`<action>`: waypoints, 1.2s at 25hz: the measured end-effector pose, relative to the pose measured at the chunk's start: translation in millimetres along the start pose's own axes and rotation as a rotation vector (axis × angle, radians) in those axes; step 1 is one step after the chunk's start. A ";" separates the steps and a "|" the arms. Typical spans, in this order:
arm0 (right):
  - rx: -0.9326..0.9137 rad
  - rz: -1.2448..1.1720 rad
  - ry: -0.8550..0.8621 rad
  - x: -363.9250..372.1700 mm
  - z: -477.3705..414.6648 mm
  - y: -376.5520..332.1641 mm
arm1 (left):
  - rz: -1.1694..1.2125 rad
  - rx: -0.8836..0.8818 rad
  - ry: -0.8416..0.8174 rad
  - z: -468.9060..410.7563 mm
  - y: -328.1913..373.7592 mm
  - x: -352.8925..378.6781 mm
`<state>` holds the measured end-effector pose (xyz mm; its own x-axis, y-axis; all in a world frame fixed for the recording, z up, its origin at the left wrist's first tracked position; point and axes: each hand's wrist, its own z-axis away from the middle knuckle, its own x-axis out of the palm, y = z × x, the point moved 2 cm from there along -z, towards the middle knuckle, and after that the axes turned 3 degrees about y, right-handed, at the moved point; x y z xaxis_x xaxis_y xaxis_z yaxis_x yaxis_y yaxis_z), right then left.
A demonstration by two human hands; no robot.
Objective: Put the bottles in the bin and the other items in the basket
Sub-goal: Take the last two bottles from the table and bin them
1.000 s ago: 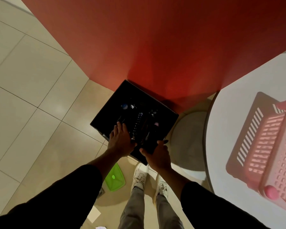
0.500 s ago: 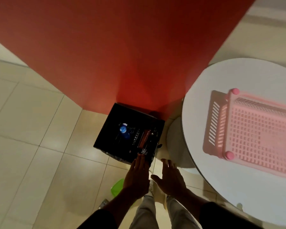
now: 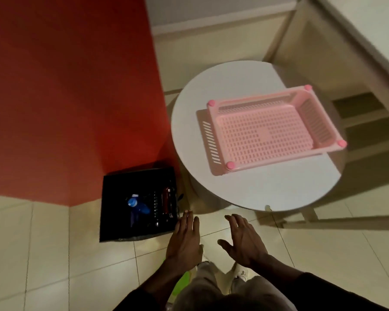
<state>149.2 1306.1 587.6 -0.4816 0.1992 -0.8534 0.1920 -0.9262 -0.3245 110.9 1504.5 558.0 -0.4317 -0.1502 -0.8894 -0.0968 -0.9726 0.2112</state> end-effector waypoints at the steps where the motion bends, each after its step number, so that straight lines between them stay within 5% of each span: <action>1: 0.045 -0.012 0.030 -0.8 15.8 18.2 | -0.037 0.053 -0.025 -3.8 15.5 0.2; 7: 0.220 -0.013 0.155 2.1 74.4 89.8 | -0.105 0.269 -0.048 -18.6 82.4 10.5; 18: 0.656 -0.171 0.322 28.6 284.1 261.0 | -0.292 0.665 -0.084 10.4 348.2 40.5; 30: 0.996 -0.341 0.500 26.6 424.4 389.6 | -0.455 1.017 -0.021 8.6 556.3 58.8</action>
<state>-151.6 814.6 611.6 0.0544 0.3845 -0.9215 -0.7456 -0.5982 -0.2937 24.0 956.1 626.8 -0.1828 0.1956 -0.9635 -0.9355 -0.3361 0.1093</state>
